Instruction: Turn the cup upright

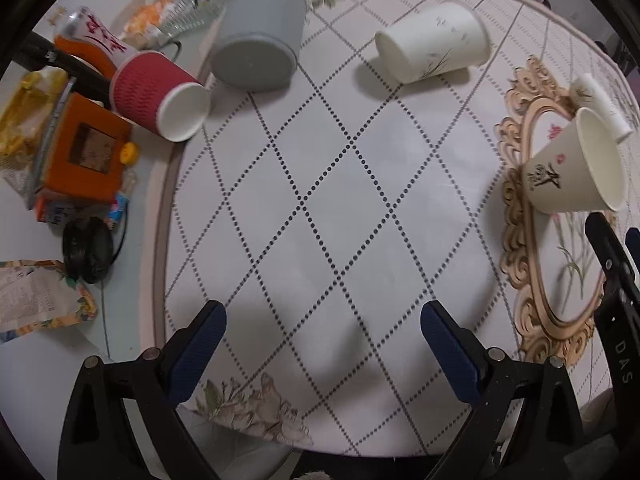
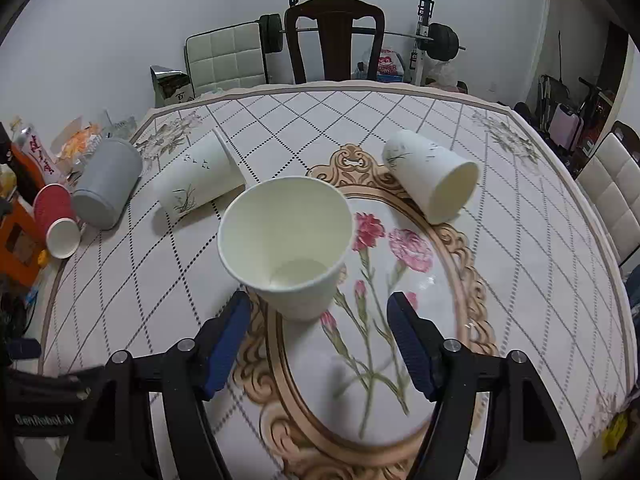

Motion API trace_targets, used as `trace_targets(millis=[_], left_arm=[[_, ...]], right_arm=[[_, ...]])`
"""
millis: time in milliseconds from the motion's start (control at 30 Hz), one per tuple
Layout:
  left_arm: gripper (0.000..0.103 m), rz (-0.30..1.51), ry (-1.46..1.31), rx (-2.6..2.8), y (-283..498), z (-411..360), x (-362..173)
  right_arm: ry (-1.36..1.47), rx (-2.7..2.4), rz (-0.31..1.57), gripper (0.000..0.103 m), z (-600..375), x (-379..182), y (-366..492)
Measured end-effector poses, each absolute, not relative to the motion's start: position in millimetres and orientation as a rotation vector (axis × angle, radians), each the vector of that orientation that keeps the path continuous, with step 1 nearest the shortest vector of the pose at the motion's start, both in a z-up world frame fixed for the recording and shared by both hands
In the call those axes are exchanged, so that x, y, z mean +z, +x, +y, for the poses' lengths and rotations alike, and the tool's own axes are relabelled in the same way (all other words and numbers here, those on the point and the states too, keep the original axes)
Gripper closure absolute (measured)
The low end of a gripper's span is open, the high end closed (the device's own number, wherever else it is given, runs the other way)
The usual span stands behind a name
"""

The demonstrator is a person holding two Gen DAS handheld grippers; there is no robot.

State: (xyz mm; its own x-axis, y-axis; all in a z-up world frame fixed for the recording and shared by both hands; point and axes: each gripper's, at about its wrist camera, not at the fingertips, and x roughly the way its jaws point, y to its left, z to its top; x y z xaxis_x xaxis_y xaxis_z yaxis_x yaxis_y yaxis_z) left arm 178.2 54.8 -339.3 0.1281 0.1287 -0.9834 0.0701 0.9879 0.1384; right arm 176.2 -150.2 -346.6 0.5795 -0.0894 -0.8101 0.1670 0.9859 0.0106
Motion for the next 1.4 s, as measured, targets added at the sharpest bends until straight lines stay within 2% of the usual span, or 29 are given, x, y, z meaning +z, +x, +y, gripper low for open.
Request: trace_targets(millis=[67,167,200,267,867,1167,1400], left_arm=[[0.004,1.425,0.158,0.041,167,51,-327],[0.004,1.396,0.151,0.036,158,44,-305],[0.004,1.382,0.15,0.032,155,43,-297],[0.004,1.355,0.148,0.025,150,39,-281],[0.004,1.038,0.114,-0.037,26,13,-102],[0.004,0.973,0.085,-0.047,-1,23,-59],[0.004,0.929,0.092,-0.035,-11,28,-46]], right_arm=[[0.085,-0.15,0.94,0.026,-153,-338,168],[0.08,-0.169,0.954,0.016,-159,-320,152],[0.08,-0.176,0.957,0.008,-161,-313,149],[0.068,-0.195,0.967,0.003,-164,-298,139],[0.079,-0.231,0.921,0.0,-193,-117,9],[0.052,-0.219,0.886,0.0,-189,-61,-34],[0.051,-0.207,0.854,0.0,-181,-33,-48]])
